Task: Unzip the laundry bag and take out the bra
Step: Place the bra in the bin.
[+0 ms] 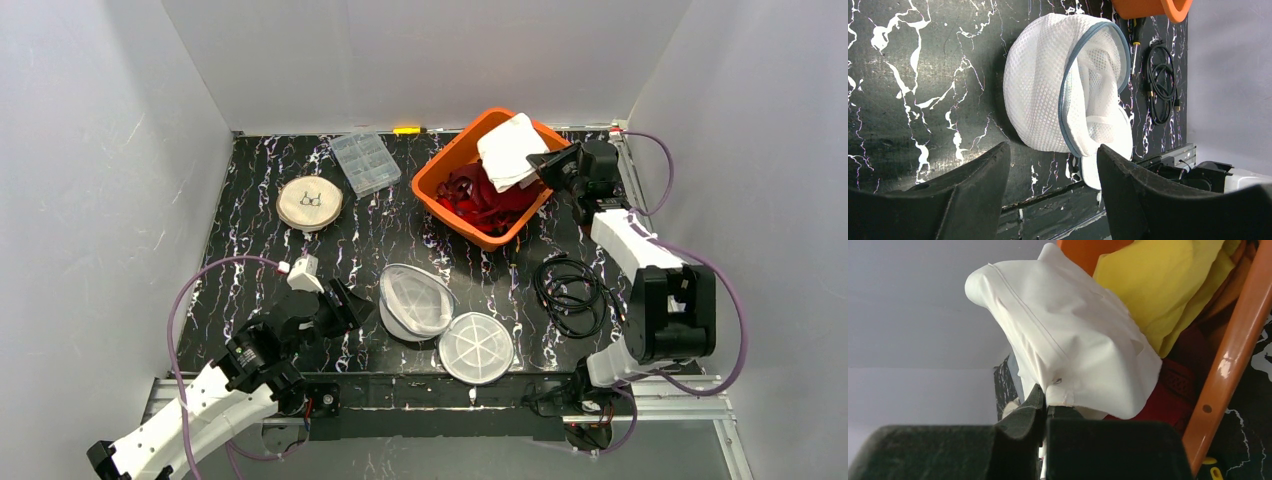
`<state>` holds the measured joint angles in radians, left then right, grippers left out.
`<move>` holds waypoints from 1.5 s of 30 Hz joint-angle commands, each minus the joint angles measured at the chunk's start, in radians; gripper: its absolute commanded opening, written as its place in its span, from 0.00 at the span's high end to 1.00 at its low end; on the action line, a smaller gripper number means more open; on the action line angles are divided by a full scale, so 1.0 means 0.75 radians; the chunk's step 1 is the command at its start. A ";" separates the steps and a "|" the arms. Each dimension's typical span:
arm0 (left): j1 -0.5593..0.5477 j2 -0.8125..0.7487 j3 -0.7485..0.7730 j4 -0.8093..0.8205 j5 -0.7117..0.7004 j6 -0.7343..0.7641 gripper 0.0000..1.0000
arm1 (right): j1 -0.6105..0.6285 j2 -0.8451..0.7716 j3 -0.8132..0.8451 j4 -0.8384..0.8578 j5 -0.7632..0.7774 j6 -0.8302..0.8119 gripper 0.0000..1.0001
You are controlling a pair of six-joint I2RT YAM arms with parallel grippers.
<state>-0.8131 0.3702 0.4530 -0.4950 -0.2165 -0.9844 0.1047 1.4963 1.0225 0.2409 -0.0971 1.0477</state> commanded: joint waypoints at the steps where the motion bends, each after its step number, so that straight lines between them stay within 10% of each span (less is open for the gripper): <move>1: 0.006 -0.002 -0.007 0.000 0.001 -0.006 0.39 | -0.015 0.077 0.034 0.124 -0.030 -0.009 0.99; 8: 0.006 -0.040 -0.005 -0.057 -0.034 -0.003 0.38 | -0.021 0.213 0.025 0.106 -0.023 -0.081 0.99; 16: 0.007 -0.041 -0.006 -0.062 -0.052 0.009 0.38 | -0.020 0.170 0.047 -0.026 0.033 -0.178 0.50; 26: 0.006 -0.022 0.006 -0.047 -0.030 -0.004 0.38 | -0.019 -0.109 0.174 -0.379 0.173 -0.339 0.21; 31: 0.006 0.002 0.031 -0.039 -0.024 0.022 0.38 | 0.054 -0.259 0.224 -0.416 0.177 -0.438 0.23; 36: 0.005 0.047 0.077 -0.018 0.007 0.060 0.39 | 0.125 -0.182 0.247 -0.247 -0.037 -0.569 0.56; 45: 0.006 0.002 0.150 -0.090 0.053 0.100 0.40 | 0.176 0.142 0.323 -0.192 0.027 -0.663 0.53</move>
<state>-0.8131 0.4011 0.5304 -0.5243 -0.1902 -0.9363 0.2417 1.5402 1.2224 0.0322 -0.0814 0.5922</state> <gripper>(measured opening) 0.607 0.479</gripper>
